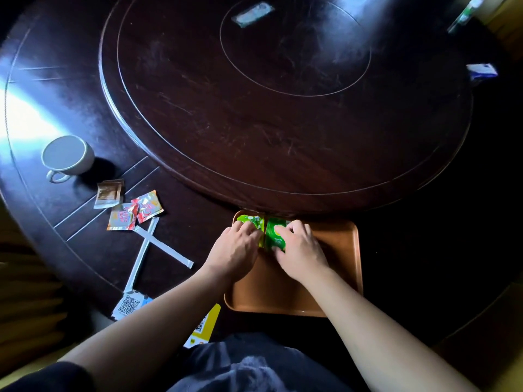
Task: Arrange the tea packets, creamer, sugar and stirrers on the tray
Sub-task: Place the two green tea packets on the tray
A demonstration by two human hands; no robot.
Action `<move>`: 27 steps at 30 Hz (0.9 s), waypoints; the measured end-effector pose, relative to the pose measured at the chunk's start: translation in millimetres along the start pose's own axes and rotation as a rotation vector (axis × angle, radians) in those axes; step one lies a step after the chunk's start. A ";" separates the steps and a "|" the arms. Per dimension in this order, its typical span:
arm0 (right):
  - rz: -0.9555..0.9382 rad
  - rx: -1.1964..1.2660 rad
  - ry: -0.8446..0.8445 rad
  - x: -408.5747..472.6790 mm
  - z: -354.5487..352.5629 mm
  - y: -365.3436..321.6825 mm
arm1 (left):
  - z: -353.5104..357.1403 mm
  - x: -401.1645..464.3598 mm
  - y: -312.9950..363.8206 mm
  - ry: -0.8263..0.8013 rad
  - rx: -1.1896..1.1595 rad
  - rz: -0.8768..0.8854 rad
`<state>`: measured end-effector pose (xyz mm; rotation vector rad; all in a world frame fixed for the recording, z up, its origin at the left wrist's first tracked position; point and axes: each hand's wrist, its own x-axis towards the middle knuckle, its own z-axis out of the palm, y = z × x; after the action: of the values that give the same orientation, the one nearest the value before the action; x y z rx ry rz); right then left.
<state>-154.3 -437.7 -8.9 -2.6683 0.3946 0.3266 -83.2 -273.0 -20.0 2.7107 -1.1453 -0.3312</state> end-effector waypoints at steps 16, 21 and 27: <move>0.051 -0.014 -0.050 -5.0 -8.2 -5.7 | -1.2 -0.7 -1.4 0.046 0.000 -0.034; 0.116 -0.057 -0.091 -7.7 -13.8 -12.9 | -10.0 -13.7 -16.4 0.008 -0.124 -0.072; 0.120 -0.087 -0.156 -6.6 -14.5 -37.7 | -24.8 -42.8 -52.1 -0.072 -0.232 -0.186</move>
<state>-145.9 -409.8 19.8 -2.6851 0.5025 0.5975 -69.9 -204.3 -3.5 2.6203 -0.8136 -0.5554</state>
